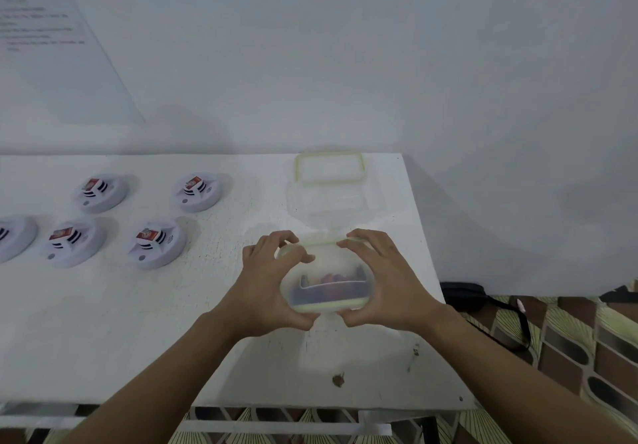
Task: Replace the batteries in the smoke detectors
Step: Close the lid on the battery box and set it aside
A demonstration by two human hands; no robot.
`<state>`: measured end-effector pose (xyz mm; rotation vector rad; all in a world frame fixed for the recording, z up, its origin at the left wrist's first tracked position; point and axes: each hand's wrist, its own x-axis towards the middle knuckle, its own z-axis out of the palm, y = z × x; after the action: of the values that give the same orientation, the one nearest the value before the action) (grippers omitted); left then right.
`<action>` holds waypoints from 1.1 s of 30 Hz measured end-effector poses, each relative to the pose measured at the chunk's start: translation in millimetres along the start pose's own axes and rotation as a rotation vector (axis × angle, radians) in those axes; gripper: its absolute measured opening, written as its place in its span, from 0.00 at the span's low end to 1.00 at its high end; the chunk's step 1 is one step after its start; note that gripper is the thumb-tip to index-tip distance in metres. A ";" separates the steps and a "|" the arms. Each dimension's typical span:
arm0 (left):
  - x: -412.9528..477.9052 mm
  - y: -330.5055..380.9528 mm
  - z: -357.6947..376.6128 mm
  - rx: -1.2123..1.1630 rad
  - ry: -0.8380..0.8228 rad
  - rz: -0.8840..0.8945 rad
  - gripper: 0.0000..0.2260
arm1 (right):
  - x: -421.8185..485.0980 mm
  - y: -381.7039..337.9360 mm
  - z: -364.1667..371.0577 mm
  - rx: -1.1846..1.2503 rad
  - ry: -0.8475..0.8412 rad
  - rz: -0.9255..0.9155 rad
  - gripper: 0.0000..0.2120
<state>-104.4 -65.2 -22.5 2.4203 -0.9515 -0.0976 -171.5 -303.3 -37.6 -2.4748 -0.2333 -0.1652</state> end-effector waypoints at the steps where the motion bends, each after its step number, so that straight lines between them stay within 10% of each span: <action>1: -0.1 -0.5 0.5 0.009 0.003 0.006 0.34 | 0.0 0.0 -0.4 0.001 -0.001 -0.006 0.45; 11: 0.4 2.0 -10.8 -0.140 -0.102 -0.066 0.36 | 6.3 7.7 -20.2 0.269 -0.064 0.097 0.36; 21: 49.9 -4.4 -26.0 -0.422 0.107 -0.192 0.06 | 47.9 9.5 -36.4 0.410 0.304 0.206 0.02; 26: 126.2 -35.5 -45.7 -0.688 0.352 -0.466 0.04 | 119.2 28.8 -63.9 0.351 0.543 0.331 0.07; 33: 211.1 -67.4 -37.0 -0.753 0.189 -0.705 0.13 | 196.2 88.8 -65.6 0.275 0.341 0.696 0.14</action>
<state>104.3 -144.9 1.2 1.8810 0.0787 -0.3905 34.4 -387.8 -4.0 -2.0721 0.6947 -0.2311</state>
